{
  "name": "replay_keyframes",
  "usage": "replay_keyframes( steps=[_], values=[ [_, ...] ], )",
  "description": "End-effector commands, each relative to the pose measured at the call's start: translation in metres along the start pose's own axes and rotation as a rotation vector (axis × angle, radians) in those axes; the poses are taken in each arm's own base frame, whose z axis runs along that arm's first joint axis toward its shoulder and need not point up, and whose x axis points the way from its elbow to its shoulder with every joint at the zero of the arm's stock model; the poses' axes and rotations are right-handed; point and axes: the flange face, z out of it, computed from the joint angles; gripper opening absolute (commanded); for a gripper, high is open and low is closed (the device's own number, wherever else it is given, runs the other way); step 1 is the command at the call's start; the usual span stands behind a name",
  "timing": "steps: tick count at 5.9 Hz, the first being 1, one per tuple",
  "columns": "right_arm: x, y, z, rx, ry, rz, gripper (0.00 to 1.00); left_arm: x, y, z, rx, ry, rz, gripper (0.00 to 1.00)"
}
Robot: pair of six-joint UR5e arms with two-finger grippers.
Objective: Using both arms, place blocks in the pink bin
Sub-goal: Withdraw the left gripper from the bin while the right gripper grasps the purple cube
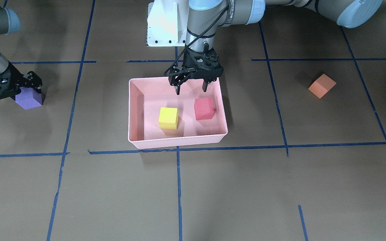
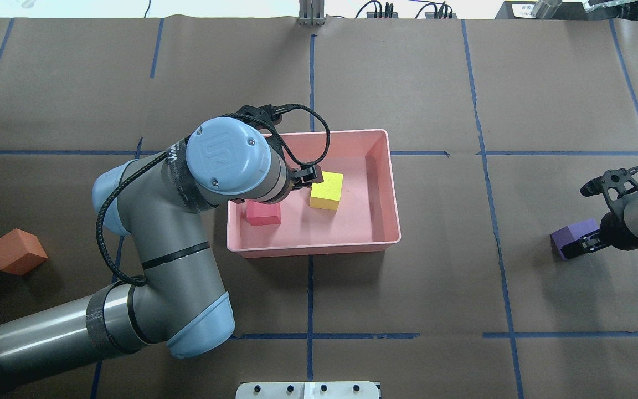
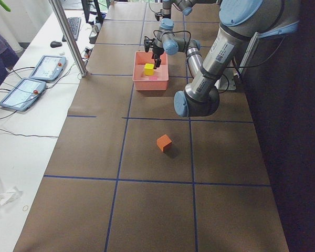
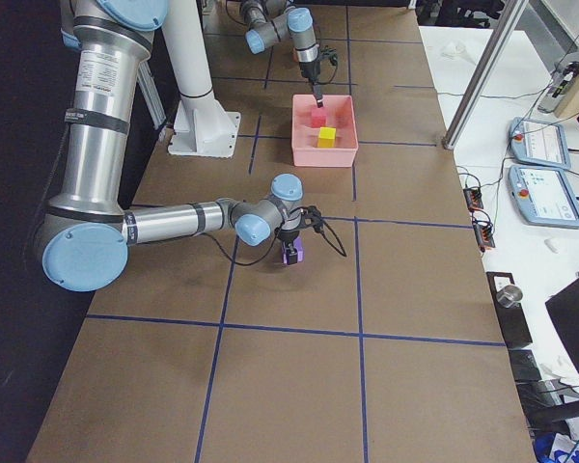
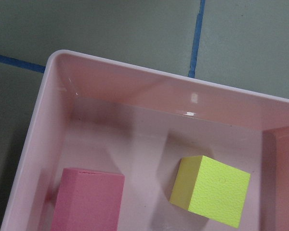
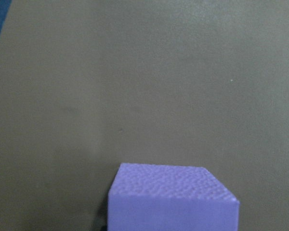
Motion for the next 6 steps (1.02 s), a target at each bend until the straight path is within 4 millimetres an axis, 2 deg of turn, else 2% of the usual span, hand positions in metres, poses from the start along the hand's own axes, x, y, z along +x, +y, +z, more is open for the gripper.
replay_keyframes(
  steps=[1, 2, 3, 4, 5, 6],
  values=[
    [-0.021, -0.006, -0.023, 0.032, -0.034, -0.015, 0.21, -0.021, 0.002, 0.004, -0.035, -0.026, 0.091, 1.00],
    [-0.033, -0.008, -0.036, 0.043, -0.060, -0.027, 0.21, -0.048, -0.002, -0.017, -0.074, -0.043, 0.196, 1.00],
    [-0.062, -0.032, -0.059, 0.049, -0.069, 0.017, 0.21, -0.073, -0.033, -0.035, -0.115, -0.057, 0.258, 1.00],
    [-0.106, -0.073, -0.082, 0.049, -0.072, 0.088, 0.21, -0.116, -0.060, -0.052, -0.154, -0.060, 0.345, 1.00],
    [-0.151, -0.115, -0.105, 0.046, -0.074, 0.137, 0.21, -0.174, -0.081, -0.068, -0.147, -0.082, 0.471, 1.00],
    [-0.196, -0.148, -0.137, 0.046, -0.078, 0.192, 0.22, -0.221, -0.109, -0.079, -0.170, -0.093, 0.535, 1.00]
  ],
)
